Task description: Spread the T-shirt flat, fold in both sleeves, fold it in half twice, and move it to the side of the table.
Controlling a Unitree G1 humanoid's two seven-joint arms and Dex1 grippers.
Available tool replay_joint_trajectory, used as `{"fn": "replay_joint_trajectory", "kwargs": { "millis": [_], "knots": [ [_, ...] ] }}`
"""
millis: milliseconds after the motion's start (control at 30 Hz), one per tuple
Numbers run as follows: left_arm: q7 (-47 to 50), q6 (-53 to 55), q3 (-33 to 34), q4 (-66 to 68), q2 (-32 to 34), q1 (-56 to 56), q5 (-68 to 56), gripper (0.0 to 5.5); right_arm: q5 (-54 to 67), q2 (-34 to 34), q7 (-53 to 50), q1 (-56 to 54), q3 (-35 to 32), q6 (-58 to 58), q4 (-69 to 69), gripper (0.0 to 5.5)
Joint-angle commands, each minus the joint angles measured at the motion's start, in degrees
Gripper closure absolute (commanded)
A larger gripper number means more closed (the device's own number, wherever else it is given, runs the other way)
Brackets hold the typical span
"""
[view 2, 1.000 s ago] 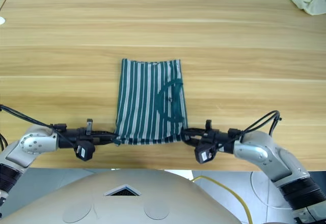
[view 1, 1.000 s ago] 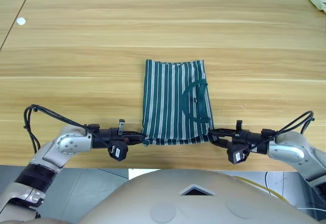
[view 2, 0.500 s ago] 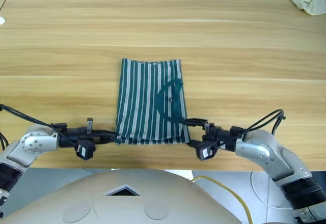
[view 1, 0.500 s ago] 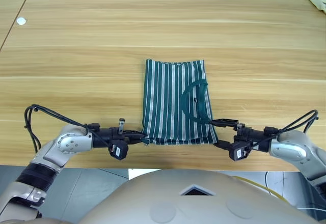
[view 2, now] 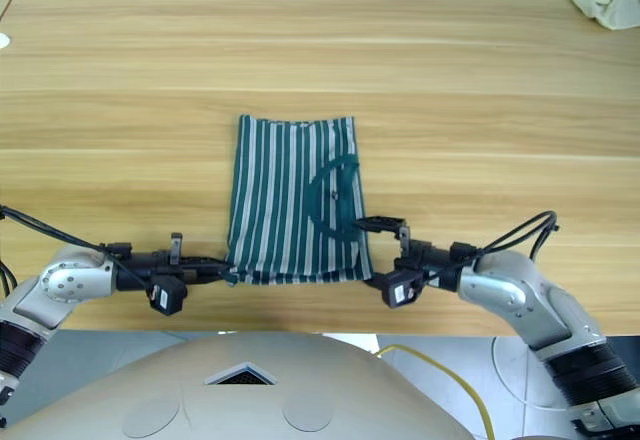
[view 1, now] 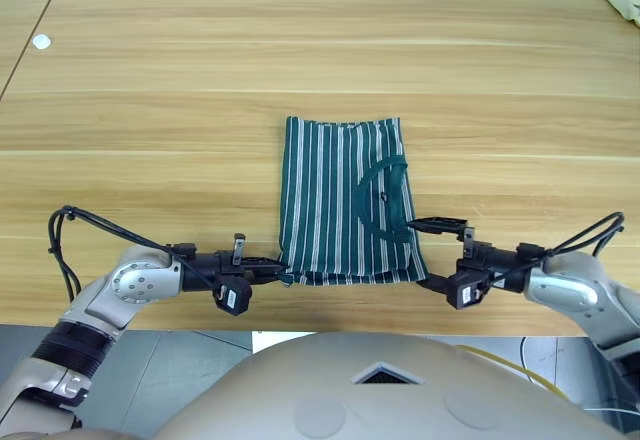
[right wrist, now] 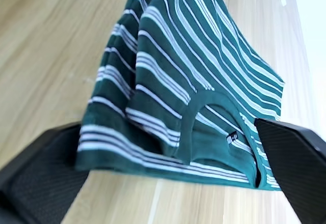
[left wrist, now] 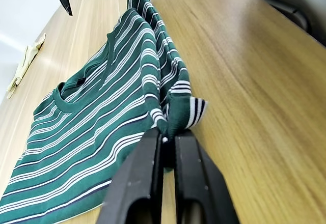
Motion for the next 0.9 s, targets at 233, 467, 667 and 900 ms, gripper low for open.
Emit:
{"fn": "replay_joint_trajectory", "kwargs": {
  "millis": [233, 467, 667, 900],
  "knots": [
    [-0.2, -0.1, 0.0, -1.0, 1.1, 0.1, -0.9, 5.37, -4.8, 0.9, 1.7, -1.0, 3.8, 1.1, 3.4, 1.39],
    [-0.1, -0.1, 0.1, -1.0, 1.0, -0.1, -0.8, 5.37, -4.1, -0.5, 0.3, 0.1, 0.7, 0.9, 2.8, 2.60],
    [-0.2, 0.0, 0.0, -0.9, 0.7, -0.6, -0.8, 5.37, -4.5, -0.4, 0.3, 0.0, 0.4, 0.6, 2.9, 3.58],
    [-0.3, 0.1, -0.1, -1.2, 0.7, -0.7, -1.0, 5.37, -4.7, 0.1, 0.8, -0.5, 1.2, 0.2, 2.6, 4.70]
  ]
}}
